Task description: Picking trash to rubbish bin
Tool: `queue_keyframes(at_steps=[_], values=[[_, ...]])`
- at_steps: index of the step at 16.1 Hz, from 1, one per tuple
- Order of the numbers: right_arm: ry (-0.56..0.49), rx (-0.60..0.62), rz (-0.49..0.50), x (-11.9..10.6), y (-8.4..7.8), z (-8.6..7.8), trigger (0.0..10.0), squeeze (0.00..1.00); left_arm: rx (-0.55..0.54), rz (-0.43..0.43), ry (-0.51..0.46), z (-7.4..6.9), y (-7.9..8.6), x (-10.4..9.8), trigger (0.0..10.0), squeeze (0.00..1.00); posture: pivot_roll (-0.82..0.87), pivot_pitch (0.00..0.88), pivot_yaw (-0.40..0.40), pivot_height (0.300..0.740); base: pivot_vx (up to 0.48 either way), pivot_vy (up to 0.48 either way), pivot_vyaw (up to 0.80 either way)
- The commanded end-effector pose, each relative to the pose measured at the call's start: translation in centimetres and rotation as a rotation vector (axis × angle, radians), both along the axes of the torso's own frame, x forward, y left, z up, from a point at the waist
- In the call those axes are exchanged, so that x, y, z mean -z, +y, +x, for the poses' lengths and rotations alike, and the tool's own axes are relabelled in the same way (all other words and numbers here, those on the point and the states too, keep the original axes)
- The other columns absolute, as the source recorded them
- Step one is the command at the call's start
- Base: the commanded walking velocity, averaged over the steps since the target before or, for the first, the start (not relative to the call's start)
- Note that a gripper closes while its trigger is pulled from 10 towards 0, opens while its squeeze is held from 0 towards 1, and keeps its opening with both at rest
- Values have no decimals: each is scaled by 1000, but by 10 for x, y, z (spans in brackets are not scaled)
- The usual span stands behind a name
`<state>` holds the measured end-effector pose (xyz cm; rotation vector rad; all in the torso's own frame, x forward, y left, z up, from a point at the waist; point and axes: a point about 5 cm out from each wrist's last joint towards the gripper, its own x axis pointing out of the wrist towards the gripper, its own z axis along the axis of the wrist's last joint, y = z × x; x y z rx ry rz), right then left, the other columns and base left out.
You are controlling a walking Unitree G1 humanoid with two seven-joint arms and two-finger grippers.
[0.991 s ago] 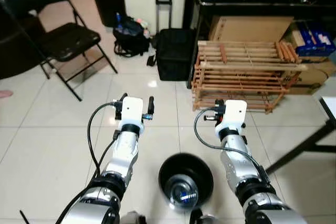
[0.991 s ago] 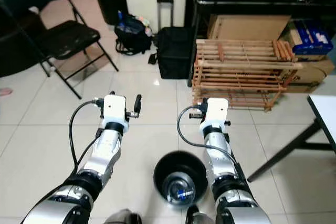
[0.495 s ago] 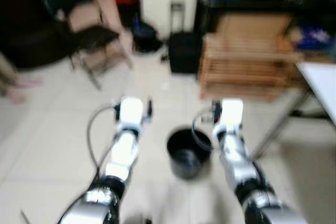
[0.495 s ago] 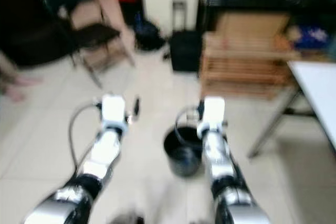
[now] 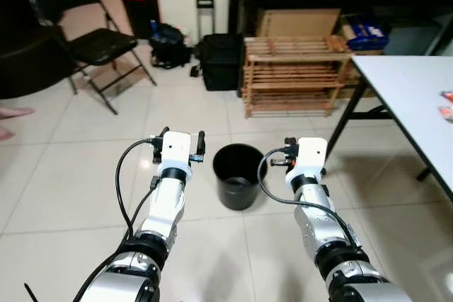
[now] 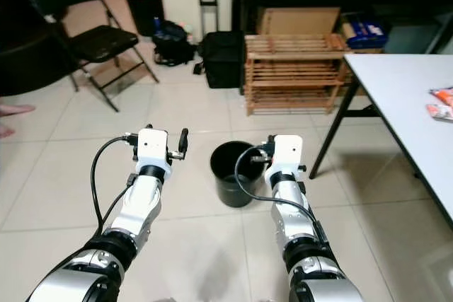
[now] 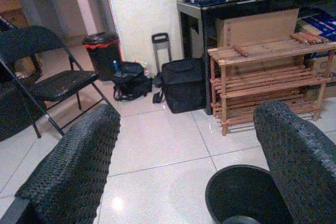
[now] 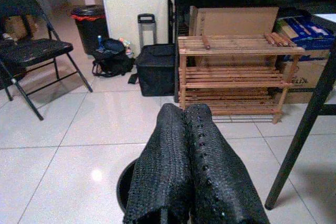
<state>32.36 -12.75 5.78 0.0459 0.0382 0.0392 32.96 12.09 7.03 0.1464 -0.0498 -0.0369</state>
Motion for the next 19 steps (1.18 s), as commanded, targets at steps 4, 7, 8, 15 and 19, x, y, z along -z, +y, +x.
queue_keyframes(at_steps=[4, 7, 8, 15, 19], values=[[8, -4, 16, -3, -1, 3, 10000, 0, 4, 0, 2, 0, -2, 0, 10000, 0, -15, 33, 14, 740, 0, 0, -344], [18, -6, 17, -2, 0, 3, 10000, 0, 9, 0, 5, 0, -2, 0, 10000, 0, -14, 34, 17, 740, 0, 0, -800], [19, -3, 17, -2, 0, 4, 10000, 0, 12, 1, 5, 0, -2, 0, 10000, 0, -13, 33, 17, 740, 0, 0, -800], [15, 8, 23, -2, 0, 3, 10000, 0, 20, 6, 7, 0, -1, 1, 10000, 0, -5, 30, 25, 740, 0, 0, -800], [14, 15, 30, -2, 4, 3, 10000, 0, 7, 11, -2, 0, 7, -1, 10000, 0, 9, 21, 45, 740, 0, 0, -800]])
